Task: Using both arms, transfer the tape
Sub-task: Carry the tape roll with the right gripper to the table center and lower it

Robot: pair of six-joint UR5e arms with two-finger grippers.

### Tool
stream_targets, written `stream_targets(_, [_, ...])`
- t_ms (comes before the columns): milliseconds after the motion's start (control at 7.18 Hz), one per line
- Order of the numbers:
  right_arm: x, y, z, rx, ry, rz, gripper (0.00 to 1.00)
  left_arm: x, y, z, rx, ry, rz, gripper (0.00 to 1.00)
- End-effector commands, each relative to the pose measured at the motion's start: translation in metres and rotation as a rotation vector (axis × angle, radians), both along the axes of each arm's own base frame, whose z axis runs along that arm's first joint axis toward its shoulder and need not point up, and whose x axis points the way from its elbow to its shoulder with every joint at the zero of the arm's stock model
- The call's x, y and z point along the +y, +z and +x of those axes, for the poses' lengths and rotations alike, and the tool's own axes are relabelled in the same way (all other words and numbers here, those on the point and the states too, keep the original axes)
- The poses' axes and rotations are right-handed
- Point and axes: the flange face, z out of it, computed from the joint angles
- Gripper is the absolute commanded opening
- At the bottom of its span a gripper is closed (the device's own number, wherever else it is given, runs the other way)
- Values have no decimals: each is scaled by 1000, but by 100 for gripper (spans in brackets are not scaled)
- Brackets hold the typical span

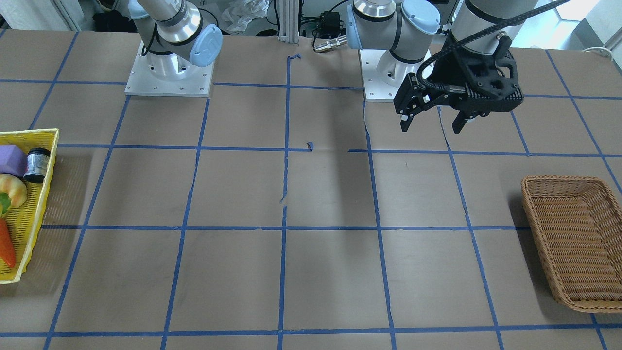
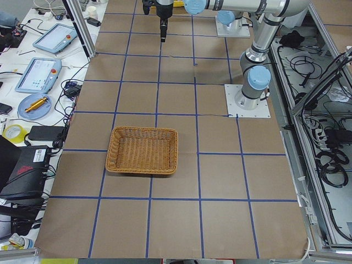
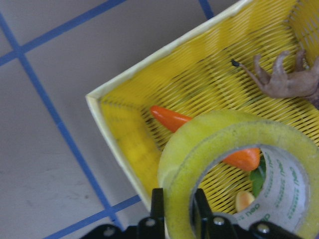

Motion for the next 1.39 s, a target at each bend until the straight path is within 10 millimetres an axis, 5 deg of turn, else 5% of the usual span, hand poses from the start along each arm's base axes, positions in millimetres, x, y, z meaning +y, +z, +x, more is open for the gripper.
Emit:
stream_targets(0, [-19,27,166,-14,-52,-13,0,0,0,0,0,1,0,100])
stream_targets(279, [-23,3,307,-28,-153,0,0,0,0,0,1,-1,0,100])
stream_targets(418, [-22,-17,356,-35,-235,4,0,0,-1,0,1,1,1,100])
stream_targets(836, [-17,-81,481,-59,-390,-22,0,-1,0,0,1,1,0,100])
stream_targets(1254, [-30,-105,575,-98,-498,-22,0,0,-1,0,1,-1,1,100])
